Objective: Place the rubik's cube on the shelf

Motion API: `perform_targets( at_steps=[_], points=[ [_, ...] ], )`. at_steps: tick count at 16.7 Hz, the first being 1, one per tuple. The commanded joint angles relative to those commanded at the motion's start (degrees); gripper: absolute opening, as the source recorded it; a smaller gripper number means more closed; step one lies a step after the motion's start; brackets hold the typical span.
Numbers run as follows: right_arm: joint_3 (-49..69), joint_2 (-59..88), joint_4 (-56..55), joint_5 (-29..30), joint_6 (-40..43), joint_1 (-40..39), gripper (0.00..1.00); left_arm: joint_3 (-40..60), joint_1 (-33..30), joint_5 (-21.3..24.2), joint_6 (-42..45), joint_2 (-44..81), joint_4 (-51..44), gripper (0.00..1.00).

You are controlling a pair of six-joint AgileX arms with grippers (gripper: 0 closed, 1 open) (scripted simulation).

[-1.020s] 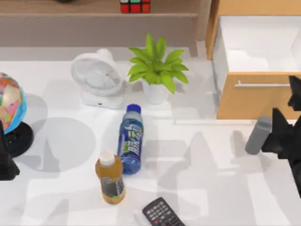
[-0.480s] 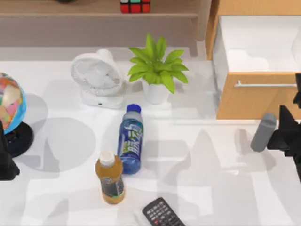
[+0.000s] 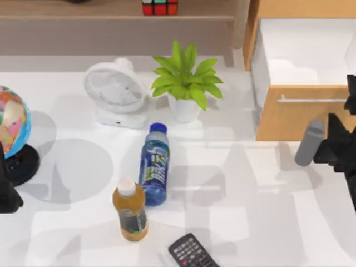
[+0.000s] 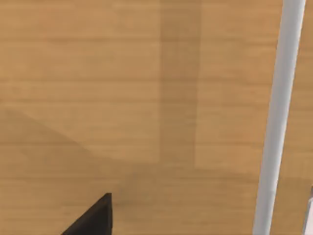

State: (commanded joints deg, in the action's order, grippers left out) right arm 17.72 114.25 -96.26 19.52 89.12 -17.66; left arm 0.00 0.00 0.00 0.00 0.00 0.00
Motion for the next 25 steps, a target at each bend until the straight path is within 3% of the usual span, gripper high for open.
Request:
perform_targets(
  at_steps=[3,16,25],
  points=[
    [0.0,0.0,0.0,0.0,0.0,0.0,1.00,0.0,0.0,0.0,0.0,0.0,0.0,1.00],
    [0.0,0.0,0.0,0.0,0.0,0.0,0.02,0.0,0.0,0.0,0.0,0.0,0.0,1.00],
    [-0.1,0.1,0.2,0.0,-0.2,-0.1,0.00,0.0,0.0,0.0,0.0,0.0,0.0,1.00]
  ],
)
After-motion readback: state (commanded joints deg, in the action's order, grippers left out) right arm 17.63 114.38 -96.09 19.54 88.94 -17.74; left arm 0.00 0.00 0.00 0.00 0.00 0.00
